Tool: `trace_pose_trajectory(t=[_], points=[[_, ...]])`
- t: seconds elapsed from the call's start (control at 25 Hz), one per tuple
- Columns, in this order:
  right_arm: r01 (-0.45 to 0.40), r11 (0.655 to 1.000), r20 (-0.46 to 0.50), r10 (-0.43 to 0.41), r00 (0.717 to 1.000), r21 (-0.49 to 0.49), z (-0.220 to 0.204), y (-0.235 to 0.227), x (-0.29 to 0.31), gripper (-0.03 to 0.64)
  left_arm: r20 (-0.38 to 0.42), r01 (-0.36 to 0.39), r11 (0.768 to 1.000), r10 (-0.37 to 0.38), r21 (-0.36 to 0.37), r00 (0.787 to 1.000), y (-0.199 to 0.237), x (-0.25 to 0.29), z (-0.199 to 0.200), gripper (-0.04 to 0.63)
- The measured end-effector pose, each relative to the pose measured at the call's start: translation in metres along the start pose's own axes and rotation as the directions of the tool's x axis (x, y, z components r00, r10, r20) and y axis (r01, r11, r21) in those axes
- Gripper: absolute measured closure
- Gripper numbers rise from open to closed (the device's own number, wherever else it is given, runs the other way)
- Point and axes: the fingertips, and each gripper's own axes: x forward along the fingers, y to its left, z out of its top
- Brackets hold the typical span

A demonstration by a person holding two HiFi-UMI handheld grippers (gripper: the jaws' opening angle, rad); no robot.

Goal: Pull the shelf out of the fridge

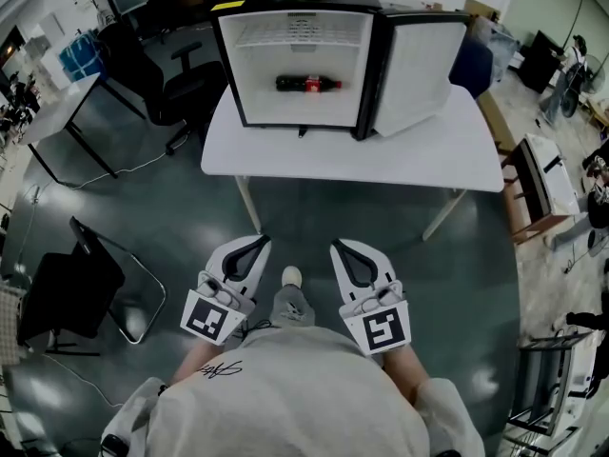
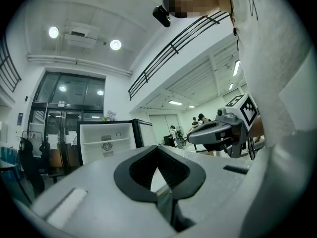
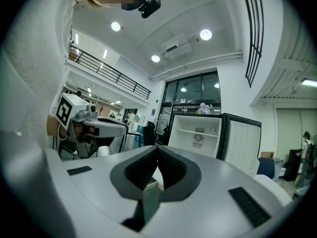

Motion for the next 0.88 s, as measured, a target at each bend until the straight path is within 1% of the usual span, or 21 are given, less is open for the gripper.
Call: trace_pose_trajectory(t=[0.2, 0.88], points=[[0.008, 1.0, -0.009, -0.008, 1.0, -0.005, -0.004, -0.01, 0.013, 0.604, 0.008, 0.013, 1.0, -0.013, 0.002, 1.0, 0.011, 0.013, -0.002, 0.591], [0.021, 1.0, -0.011, -0.021, 1.0, 0.003, -0.01, -0.043, 0.062, 0.604, 0.008, 0.018, 1.0, -0.018, -0.006, 1.0, 0.055, 0.053, -0.015, 0.591]])
